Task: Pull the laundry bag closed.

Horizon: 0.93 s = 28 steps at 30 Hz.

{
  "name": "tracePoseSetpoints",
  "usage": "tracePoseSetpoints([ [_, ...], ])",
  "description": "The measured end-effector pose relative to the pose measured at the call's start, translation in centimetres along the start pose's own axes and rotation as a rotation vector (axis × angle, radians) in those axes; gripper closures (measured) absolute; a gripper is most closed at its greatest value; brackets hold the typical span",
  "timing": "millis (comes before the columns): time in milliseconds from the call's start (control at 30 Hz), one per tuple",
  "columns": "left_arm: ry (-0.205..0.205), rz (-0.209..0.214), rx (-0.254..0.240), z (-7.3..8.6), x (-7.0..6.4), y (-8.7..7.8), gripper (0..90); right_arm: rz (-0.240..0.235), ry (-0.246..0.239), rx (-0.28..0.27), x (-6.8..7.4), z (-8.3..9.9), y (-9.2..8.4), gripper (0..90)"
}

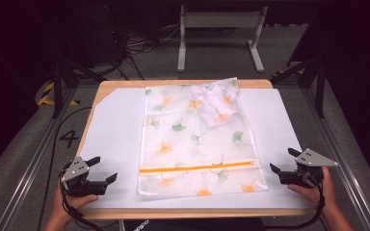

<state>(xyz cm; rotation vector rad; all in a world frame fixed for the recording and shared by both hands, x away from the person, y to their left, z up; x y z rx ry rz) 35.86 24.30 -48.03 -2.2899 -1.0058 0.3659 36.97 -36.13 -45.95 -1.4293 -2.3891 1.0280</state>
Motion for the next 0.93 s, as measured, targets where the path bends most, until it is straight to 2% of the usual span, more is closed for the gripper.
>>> tracePoseSetpoints([
  [267, 0.013, -0.002, 0.016, -0.17, -0.02, 0.39, 12.4, 0.004, -0.028, 0.027, 0.51, 0.14, 0.45, 13.1],
  [600, 0.007, -0.017, 0.037, -0.25, 0.18, 0.76, 12.6, 0.002, -0.029, 0.02, 0.62, 0.21, 0.31, 13.2],
  [833, 0.002, -0.003, 0.04, -0.48, 0.09, 1.01, 12.6, 0.008, -0.024, 0.013, 0.54, 0.28, 0.05, 13.1],
  [933, 0.011, -0.009, 0.043, -0.5, 0.17, 1.07, 12.5, 0.005, -0.018, 0.01, 0.47, 0.23, 0.03, 13.1],
])
Point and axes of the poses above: each handheld gripper's, and its own axes: y roughly forward along the jaws, z roughly out of its underside, x roughly to its left, the point moved 6 cm from there along y, roughly forward along the jaws, and after that the axes turned 9 degrees about x, right-handed, at the moved point
